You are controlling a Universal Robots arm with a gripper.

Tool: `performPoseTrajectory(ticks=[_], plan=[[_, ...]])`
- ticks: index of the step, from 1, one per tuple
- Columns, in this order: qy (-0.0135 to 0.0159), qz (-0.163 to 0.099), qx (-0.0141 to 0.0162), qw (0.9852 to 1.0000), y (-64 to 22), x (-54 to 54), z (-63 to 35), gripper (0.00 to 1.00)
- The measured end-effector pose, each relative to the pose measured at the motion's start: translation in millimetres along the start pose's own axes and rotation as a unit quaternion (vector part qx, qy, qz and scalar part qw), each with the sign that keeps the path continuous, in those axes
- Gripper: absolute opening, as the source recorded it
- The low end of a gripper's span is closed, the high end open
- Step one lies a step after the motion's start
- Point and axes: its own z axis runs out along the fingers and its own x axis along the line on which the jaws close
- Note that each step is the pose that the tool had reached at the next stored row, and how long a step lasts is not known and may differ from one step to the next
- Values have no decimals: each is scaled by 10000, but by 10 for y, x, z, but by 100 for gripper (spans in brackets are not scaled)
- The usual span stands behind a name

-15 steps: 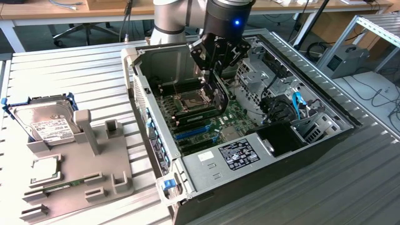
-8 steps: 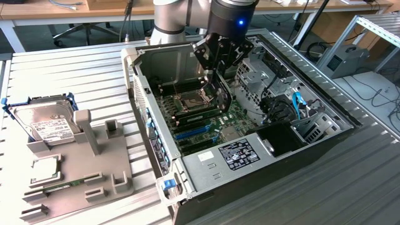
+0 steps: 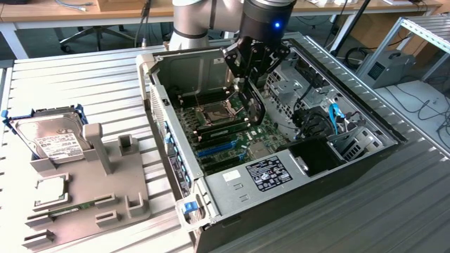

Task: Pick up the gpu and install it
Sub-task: 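Pick up the gpu and move the gpu toward the slot, then insert the gpu into the slot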

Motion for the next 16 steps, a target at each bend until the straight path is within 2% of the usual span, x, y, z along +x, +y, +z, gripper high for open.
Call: performPoseTrajectory(ticks=[16], plan=[[0, -11, 0, 10000, 1, -11, 0, 26]])
